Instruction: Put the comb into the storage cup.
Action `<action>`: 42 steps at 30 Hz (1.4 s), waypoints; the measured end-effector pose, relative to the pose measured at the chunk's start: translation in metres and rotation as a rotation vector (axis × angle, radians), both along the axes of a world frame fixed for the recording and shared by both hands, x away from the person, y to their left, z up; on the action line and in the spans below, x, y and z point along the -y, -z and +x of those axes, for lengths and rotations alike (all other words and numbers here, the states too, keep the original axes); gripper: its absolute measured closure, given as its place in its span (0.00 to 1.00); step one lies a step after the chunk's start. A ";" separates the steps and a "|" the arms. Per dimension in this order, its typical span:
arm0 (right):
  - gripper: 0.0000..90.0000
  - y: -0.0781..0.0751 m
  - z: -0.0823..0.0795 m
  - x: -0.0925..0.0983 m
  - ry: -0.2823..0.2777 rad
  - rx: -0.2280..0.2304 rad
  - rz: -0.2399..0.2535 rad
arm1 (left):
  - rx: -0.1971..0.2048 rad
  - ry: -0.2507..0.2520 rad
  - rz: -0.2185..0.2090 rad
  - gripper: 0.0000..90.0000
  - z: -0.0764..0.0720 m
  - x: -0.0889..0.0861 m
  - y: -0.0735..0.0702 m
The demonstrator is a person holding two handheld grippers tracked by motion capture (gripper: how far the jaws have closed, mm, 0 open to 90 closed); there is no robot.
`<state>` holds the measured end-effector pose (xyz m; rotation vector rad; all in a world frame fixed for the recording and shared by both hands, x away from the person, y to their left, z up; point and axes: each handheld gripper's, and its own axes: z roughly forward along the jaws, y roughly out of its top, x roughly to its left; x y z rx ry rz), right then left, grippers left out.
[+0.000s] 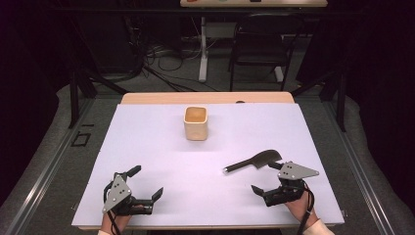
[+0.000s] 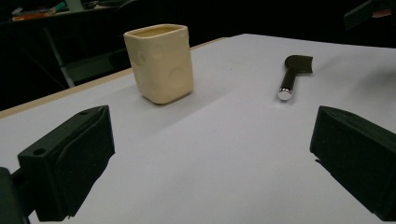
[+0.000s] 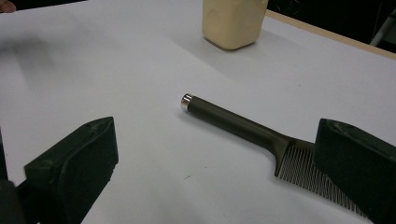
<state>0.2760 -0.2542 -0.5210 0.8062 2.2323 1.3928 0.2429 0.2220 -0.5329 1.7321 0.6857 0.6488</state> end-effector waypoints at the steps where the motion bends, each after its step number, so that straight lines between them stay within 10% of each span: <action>1: 0.00 0.000 0.001 -0.001 -0.001 -0.004 -0.001 | 0.000 0.000 0.000 0.00 0.000 0.000 0.000; 42: 0.00 -0.003 0.052 -0.044 -0.030 -0.074 0.010 | -0.007 0.013 0.001 0.00 0.004 0.003 0.001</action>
